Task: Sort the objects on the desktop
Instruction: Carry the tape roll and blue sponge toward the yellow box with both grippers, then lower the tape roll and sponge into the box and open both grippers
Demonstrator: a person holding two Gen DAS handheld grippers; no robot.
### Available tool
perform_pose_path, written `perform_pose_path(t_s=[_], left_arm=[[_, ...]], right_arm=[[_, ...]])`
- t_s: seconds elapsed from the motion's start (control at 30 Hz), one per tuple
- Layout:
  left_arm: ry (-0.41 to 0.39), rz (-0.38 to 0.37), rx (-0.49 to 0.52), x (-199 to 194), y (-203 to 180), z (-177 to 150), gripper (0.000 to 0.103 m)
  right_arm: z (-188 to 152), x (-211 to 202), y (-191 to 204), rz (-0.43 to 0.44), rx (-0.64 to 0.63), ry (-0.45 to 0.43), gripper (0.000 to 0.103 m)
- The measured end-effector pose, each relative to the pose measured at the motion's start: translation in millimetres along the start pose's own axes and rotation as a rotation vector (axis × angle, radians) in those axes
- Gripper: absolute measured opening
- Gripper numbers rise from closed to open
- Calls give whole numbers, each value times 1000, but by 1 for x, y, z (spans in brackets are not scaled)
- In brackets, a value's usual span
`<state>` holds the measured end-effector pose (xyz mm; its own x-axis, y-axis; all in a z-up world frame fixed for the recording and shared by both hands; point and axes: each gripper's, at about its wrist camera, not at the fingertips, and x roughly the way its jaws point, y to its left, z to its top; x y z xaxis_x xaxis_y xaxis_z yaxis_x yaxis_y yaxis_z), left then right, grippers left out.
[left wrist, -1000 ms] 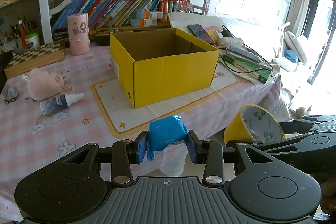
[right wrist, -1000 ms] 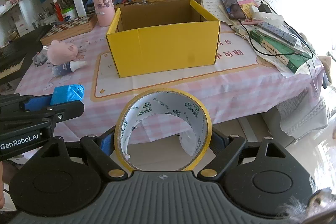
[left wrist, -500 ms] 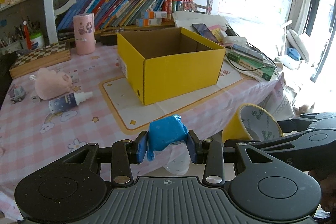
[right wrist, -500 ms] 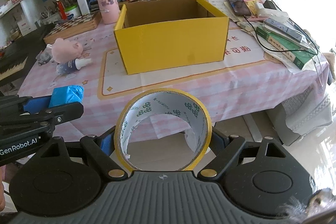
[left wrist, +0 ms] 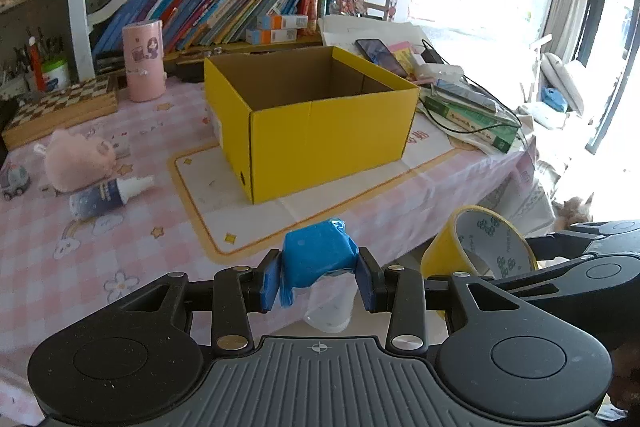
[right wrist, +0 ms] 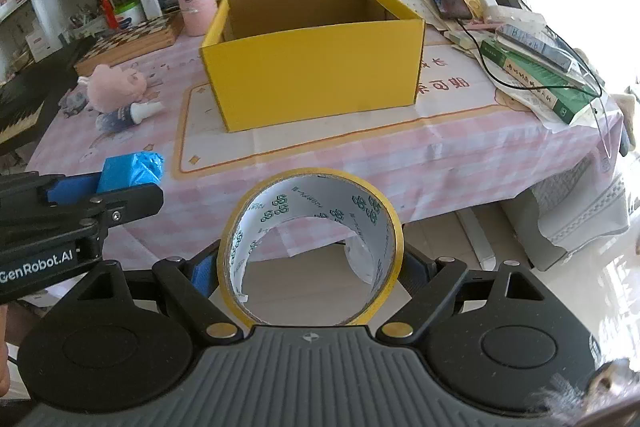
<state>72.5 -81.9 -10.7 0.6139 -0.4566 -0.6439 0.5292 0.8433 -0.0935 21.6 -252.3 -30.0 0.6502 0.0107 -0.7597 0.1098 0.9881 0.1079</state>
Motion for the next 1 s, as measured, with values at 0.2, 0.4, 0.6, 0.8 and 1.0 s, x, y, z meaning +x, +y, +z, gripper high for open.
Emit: perform_pose_path(t_s=[0.2, 0.4, 0.6, 0.8, 1.0], left_arm=[[-16, 15, -7, 20, -11, 23, 38], [-45, 11, 1, 38, -32, 49, 38], [-123, 42, 38, 41, -53, 77, 38], [-199, 115, -6, 42, -59, 110, 38], [-226, 170, -97, 55, -49, 142, 38]], right_arm=[[25, 12, -27, 5, 14, -17, 85], [49, 20, -55, 9, 12, -36, 85], [78, 13, -77, 27, -14, -113, 85], [118, 12, -95, 98, -70, -196, 85], [164, 20, -104, 171, -164, -289, 85]])
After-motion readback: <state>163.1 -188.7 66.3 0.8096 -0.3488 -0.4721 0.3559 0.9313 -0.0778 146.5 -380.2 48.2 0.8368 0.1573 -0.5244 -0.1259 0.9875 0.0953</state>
